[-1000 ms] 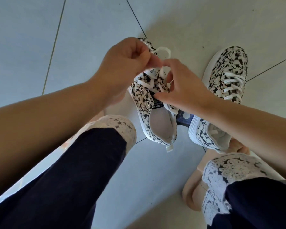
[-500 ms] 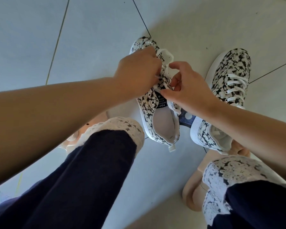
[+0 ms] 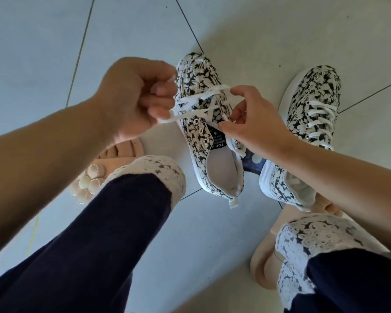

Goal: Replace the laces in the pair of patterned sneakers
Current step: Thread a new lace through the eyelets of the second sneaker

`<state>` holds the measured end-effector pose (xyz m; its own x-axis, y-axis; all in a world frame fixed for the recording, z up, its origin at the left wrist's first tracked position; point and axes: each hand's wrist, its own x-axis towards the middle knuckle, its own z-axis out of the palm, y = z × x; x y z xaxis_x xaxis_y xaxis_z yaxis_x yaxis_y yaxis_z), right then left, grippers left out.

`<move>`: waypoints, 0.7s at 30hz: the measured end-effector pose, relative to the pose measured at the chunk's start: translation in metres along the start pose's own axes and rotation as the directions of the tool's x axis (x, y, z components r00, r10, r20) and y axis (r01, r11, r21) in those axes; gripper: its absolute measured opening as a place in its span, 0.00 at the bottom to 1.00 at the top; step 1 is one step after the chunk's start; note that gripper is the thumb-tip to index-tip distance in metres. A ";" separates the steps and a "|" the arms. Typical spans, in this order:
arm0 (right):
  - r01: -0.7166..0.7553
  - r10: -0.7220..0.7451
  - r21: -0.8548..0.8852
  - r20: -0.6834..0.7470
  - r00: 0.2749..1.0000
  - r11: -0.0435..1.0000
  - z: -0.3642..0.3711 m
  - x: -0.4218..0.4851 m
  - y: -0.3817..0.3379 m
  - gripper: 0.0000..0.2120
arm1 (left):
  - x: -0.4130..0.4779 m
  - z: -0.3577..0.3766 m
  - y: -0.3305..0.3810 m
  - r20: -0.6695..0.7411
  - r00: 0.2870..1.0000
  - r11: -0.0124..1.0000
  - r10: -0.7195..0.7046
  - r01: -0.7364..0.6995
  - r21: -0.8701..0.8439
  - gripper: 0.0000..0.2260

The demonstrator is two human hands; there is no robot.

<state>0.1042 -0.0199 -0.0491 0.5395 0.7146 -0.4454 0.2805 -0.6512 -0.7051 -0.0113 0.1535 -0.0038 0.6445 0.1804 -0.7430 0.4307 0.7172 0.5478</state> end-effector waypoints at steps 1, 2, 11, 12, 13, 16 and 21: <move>-0.002 0.002 0.001 -0.005 1.000 1.000 0.000 -0.001 0.000 0.29 | -0.001 -0.006 0.002 -0.037 0.998 0.972 -0.054 0.061 0.229 0.09; -0.002 0.002 0.000 -0.010 1.000 1.000 -0.001 -0.001 0.001 0.29 | -0.001 -0.012 0.002 -0.104 0.991 0.840 -0.083 0.126 0.528 0.09; -0.003 0.003 -0.027 -0.006 1.000 1.000 0.000 0.000 -0.001 0.28 | 0.019 0.004 -0.028 0.103 0.906 0.103 0.411 -0.158 0.982 0.13; -0.004 0.003 -0.027 -0.007 1.000 1.000 0.000 0.000 -0.001 0.28 | 0.026 0.009 -0.028 0.134 0.897 0.039 0.422 -0.165 0.986 0.15; -0.004 0.004 -0.026 -0.008 1.000 1.000 0.000 0.000 -0.001 0.28 | 0.033 0.013 -0.029 0.158 0.895 -0.034 0.417 -0.158 0.987 0.16; -0.003 0.003 -0.022 -0.007 1.000 1.000 0.000 0.000 -0.001 0.28 | 0.042 0.020 -0.030 0.197 0.906 -0.189 0.376 -0.133 0.973 0.13; -0.003 0.003 -0.011 -0.004 1.000 1.000 -0.001 0.000 0.000 0.28 | 0.037 0.023 -0.030 0.161 0.890 0.080 0.426 -0.215 0.973 0.07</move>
<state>0.1045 -0.0203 -0.0487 0.5432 0.7116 -0.4456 0.2875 -0.6563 -0.6976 0.0141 0.1233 -0.0386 0.8593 0.3575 -0.3659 0.5109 -0.6369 0.5773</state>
